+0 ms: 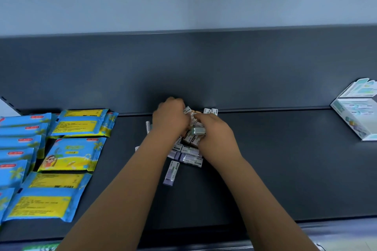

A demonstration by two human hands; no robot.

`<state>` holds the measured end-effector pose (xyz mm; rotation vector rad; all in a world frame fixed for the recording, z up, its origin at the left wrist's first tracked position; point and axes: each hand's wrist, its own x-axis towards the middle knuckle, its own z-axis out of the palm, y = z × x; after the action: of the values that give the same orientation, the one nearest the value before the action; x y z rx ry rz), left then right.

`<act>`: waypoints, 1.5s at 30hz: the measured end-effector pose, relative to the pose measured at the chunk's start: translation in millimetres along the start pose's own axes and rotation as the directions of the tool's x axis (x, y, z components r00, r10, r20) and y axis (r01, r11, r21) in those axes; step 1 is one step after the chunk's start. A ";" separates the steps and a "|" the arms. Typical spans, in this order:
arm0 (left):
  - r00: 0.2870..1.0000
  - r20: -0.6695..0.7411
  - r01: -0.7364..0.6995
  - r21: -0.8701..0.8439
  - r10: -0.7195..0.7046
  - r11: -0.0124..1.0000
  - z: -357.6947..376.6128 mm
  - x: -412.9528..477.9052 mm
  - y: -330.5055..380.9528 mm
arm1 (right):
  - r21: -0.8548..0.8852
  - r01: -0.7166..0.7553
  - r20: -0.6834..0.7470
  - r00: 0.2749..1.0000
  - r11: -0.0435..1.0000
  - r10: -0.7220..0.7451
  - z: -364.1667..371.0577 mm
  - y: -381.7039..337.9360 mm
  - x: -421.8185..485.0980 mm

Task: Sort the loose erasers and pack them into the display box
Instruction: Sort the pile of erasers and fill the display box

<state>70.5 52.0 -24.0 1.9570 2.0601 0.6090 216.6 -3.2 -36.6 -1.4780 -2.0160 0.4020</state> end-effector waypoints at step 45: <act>0.979 -0.188 -0.148 -0.368 0.083 0.918 -23.8 -18.2 -15.2 | -0.203 0.007 -0.040 0.999 0.979 -0.015 -9.2 21.7 -4.3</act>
<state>47.8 30.5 -11.9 1.8550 1.7503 1.1436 239.6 -0.9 -43.0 -1.5811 -2.0814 0.1629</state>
